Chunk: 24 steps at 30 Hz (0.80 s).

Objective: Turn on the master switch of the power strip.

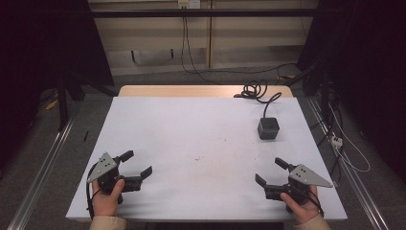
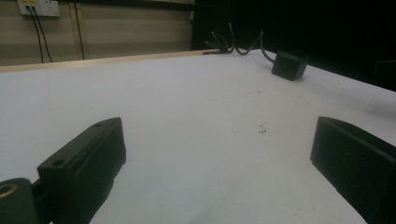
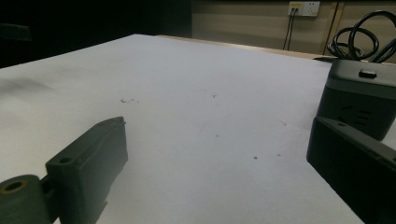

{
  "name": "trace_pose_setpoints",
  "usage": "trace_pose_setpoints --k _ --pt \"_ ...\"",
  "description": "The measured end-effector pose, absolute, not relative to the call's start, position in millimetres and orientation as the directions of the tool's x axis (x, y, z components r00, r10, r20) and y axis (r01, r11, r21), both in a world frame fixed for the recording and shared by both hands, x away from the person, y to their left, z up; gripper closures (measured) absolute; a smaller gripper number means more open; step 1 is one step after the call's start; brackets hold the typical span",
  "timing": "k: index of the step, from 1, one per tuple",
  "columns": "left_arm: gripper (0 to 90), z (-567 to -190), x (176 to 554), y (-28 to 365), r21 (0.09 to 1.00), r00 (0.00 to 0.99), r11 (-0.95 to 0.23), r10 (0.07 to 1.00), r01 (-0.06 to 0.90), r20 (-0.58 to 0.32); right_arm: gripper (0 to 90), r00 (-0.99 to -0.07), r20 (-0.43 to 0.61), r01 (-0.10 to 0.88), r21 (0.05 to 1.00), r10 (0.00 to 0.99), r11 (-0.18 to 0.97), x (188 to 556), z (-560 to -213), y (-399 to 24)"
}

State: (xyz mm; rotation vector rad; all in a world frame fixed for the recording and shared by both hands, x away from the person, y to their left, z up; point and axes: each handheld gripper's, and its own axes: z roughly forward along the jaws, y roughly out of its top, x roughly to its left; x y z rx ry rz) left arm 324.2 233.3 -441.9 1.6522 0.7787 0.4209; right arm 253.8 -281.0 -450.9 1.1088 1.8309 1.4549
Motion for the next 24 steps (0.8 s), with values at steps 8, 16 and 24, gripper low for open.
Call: trace_pose_setpoints --k 8,16,24 --pt "2.9 -442.6 324.0 233.2 0.96 0.709 -0.075 0.69 0.271 -0.146 4.6 -0.515 0.068 0.273 0.958 0.855 0.088 255.2 -450.7 -280.2" --pt "2.9 -442.9 323.2 235.8 0.96 0.702 -0.077 0.698 0.27 -0.141 6.0 -0.518 0.061 0.276 0.956 0.853 0.099 257.9 -449.2 -277.8" --pt "3.4 -442.6 322.5 238.4 0.96 0.701 -0.07 0.698 0.27 -0.147 7.9 -0.52 0.058 0.275 0.956 0.852 0.103 261.5 -447.0 -274.2"
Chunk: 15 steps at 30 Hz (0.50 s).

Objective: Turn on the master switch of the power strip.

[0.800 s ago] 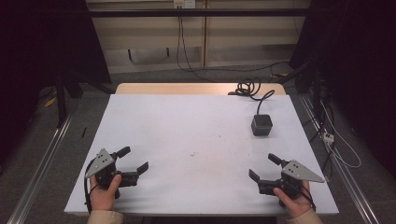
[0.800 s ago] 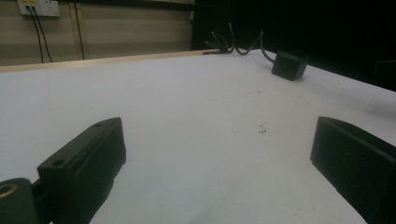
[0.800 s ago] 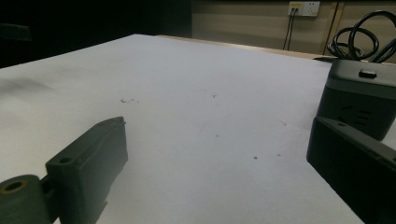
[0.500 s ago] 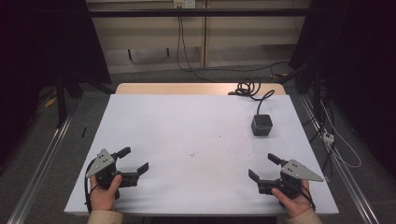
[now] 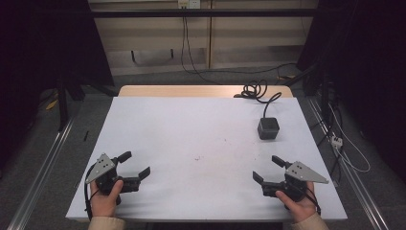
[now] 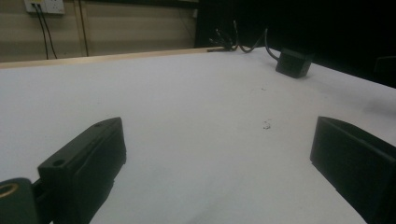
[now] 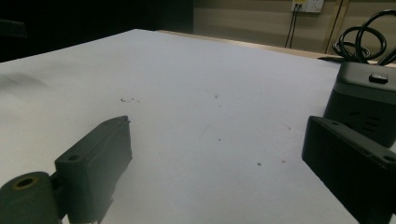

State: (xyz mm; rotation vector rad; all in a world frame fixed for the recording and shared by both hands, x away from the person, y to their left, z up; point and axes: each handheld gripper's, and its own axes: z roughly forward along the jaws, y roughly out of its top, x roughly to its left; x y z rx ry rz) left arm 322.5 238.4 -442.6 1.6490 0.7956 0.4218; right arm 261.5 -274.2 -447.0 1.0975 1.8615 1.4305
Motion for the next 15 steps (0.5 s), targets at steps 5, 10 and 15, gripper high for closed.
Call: trace_pose_setpoints --k 5,10,15 --pt "3.4 -442.0 322.7 236.9 0.96 0.703 -0.078 0.698 0.269 -0.14 10.1 -0.526 0.053 0.271 0.956 0.849 0.108 263.5 -444.8 -272.8" --pt "3.7 -442.0 322.5 236.1 0.96 0.703 -0.078 0.697 0.269 -0.14 12.1 -0.521 0.075 0.282 0.955 0.85 0.089 267.0 -442.5 -273.7" --pt "4.1 -442.7 322.2 236.2 0.96 0.705 -0.079 0.695 0.27 -0.141 13.9 -0.52 0.056 0.28 0.954 0.852 0.108 271.7 -439.7 -272.5"
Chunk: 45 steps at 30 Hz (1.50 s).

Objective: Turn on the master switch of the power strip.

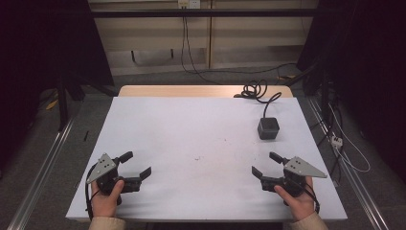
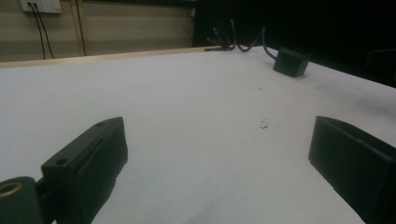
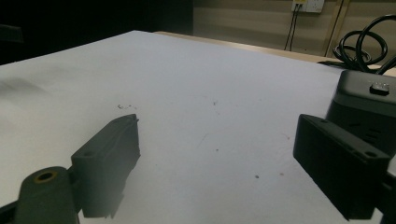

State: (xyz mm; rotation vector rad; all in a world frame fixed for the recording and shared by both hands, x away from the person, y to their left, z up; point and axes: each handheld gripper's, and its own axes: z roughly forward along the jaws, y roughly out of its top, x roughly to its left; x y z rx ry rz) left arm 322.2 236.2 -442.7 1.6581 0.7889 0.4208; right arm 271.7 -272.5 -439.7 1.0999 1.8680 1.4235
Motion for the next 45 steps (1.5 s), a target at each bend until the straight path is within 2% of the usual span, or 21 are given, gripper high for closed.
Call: trace_pose_setpoints --k 45 --pt "4.0 -441 322 233 0.958 0.711 -0.097 0.691 0.27 -0.13 19.0 -0.456 0.022 0.328 0.933 0.89 0.145 319 -432 -285"
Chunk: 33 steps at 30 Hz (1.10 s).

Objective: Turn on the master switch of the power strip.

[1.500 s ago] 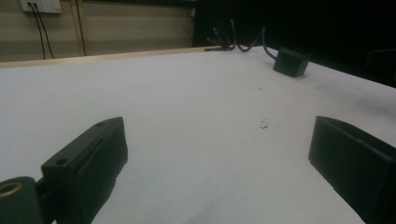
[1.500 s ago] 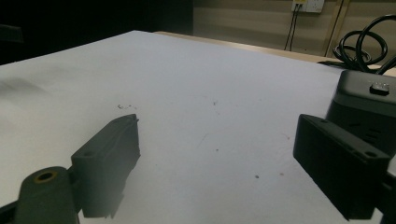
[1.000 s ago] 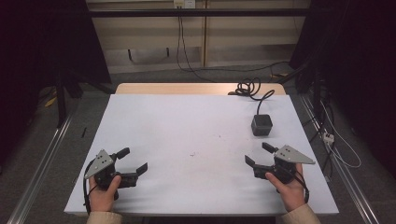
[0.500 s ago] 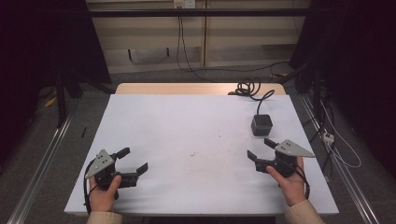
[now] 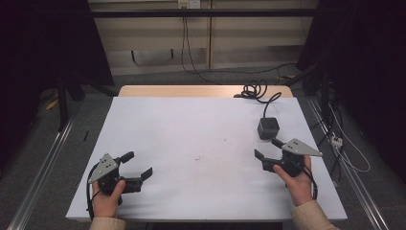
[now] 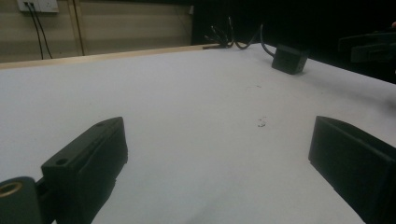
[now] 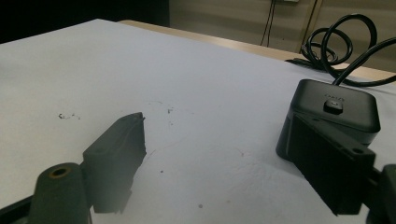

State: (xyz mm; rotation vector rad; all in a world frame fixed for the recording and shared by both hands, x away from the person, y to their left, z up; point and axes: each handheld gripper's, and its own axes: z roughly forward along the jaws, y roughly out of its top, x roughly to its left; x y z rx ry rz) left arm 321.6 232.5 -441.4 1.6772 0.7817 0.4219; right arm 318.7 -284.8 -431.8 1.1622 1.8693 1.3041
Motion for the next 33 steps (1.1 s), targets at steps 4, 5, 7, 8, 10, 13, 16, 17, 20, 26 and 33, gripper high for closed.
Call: trace_pose_setpoints --k 4,5,7,8,10,13,16,17,20,26,33 --pt "4.1 -442 322 232 0.957 0.712 -0.1 0.691 0.272 -0.129 19.0 -0.455 0.017 0.326 0.934 0.891 0.148 321 -431 -285" --pt "4.1 -442 322 232 0.957 0.711 -0.1 0.691 0.272 -0.13 19.4 -0.453 0.017 0.326 0.934 0.891 0.148 323 -430 -286" --pt "4.1 -441 322 232 0.957 0.71 -0.097 0.692 0.272 -0.132 19.6 -0.451 0.018 0.325 0.934 0.892 0.145 323 -430 -286" --pt "4.1 -441 322 232 0.957 0.71 -0.096 0.692 0.272 -0.133 20.1 -0.449 0.023 0.328 0.934 0.893 0.141 324 -430 -287" --pt "4.1 -441 321 232 0.958 0.71 -0.096 0.692 0.271 -0.131 20.7 -0.448 0.027 0.332 0.933 0.894 0.139 326 -430 -288" --pt "4.1 -441 321 232 0.958 0.71 -0.097 0.692 0.271 -0.131 22.2 -0.439 0.021 0.339 0.93 0.898 0.144 328 -429 -289" --pt "4.1 -441 321 231 0.958 0.711 -0.095 0.691 0.271 -0.132 24.0 -0.431 0.021 0.343 0.928 0.902 0.143 330 -429 -290" --pt "4.1 -441 321 231 0.958 0.711 -0.095 0.691 0.272 -0.133 25.0 -0.43 0.014 0.343 0.928 0.903 0.149 331 -428 -290" --pt "4.1 -441 321 231 0.958 0.71 -0.095 0.691 0.272 -0.133 25.9 -0.426 0.022 0.351 0.925 0.904 0.143 333 -428 -291" --pt "4.1 -441 321 231 0.958 0.709 -0.093 0.692 0.272 -0.134 28.7 -0.419 0.029 0.356 0.925 0.907 0.134 336 -427 -293" --pt "4.1 -442 321 231 0.957 0.711 -0.098 0.691 0.274 -0.133 32.7 -0.419 0.035 0.359 0.924 0.907 0.131 340 -426 -296"
